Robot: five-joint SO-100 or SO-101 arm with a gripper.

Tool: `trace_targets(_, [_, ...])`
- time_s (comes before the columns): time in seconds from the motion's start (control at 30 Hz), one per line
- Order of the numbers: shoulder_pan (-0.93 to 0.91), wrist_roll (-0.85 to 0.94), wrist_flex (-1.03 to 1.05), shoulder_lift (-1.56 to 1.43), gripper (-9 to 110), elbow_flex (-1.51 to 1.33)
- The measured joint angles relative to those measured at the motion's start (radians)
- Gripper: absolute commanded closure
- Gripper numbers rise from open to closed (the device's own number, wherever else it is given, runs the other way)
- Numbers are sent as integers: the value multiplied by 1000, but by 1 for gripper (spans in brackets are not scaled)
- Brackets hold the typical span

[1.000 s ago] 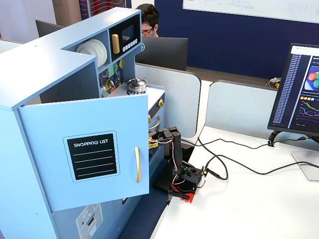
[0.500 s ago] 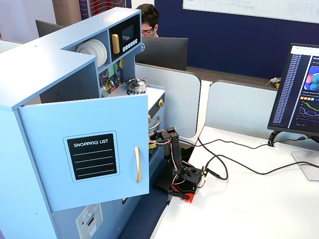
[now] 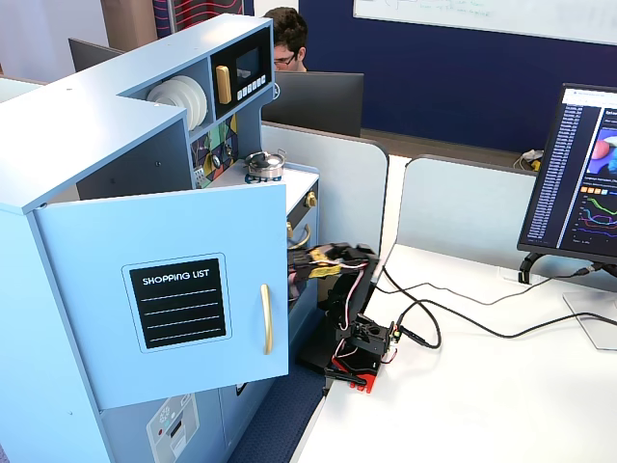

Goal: Pick up the green pineapple from the left cabinet and place it in the green recipient

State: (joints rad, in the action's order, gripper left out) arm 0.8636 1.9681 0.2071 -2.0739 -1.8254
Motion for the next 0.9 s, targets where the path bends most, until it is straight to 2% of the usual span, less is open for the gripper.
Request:
trace_targets(0.27, [-20, 55, 291, -408, 101, -60])
trace_targets(0.47, [-209, -2, 417, -528, 101, -55])
trace_targets(0.67, [-497, -161, 417, -515, 101, 8])
trace_targets(0.9, [-793, -376, 290, -279, 101, 184])
